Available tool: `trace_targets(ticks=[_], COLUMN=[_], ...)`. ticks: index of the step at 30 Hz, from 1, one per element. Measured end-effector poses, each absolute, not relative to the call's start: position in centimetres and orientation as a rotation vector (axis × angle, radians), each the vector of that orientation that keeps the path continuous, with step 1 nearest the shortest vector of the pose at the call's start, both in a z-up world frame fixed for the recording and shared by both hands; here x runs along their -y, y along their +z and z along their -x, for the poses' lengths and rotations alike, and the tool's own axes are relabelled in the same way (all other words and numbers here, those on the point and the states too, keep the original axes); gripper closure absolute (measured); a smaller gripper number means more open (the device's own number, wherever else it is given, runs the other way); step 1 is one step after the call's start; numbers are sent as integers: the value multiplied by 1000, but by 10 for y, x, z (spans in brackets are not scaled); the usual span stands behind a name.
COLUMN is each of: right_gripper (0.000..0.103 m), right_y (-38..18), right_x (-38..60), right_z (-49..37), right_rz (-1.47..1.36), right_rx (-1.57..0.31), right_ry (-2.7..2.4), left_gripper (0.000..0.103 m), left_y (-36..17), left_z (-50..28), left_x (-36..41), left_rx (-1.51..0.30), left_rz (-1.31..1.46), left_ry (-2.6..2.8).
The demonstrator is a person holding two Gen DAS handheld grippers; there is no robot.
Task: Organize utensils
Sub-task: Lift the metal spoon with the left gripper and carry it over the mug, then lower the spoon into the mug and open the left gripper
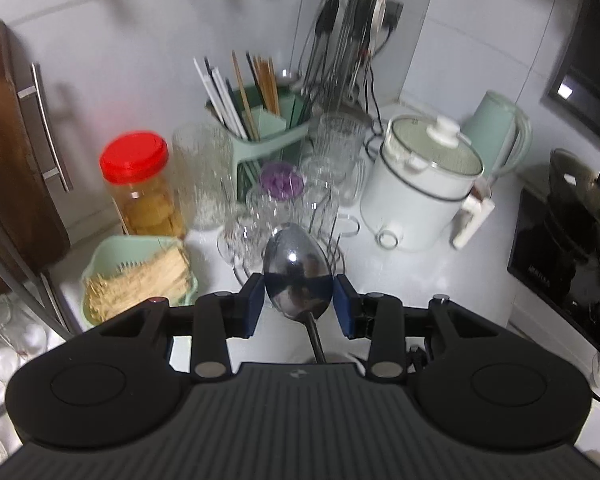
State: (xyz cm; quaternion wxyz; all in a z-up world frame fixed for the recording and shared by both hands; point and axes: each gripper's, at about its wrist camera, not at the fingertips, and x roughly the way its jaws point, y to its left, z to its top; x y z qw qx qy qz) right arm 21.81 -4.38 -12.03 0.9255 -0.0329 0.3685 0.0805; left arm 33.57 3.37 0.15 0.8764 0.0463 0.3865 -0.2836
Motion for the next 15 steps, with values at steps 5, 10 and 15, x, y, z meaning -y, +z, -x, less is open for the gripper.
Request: trace_targets(ticks=[5,10,15], right_gripper=[12,12,12], right_y=[-121,-122,-122], right_x=[43,43,44], right_z=[-222,-224,-224], right_rz=[70,75,79], right_rx=[-749,-742,-738], right_ry=[173,184,195], left_gripper=[60,60,60], left_y=[-8,-15,-20], left_z=[-337,-333,-334], left_x=[-28,-22,-17], left_rx=[-861,-920,-1003], left_rz=[-143,-183,-183], left_ry=[-595,-613,-627])
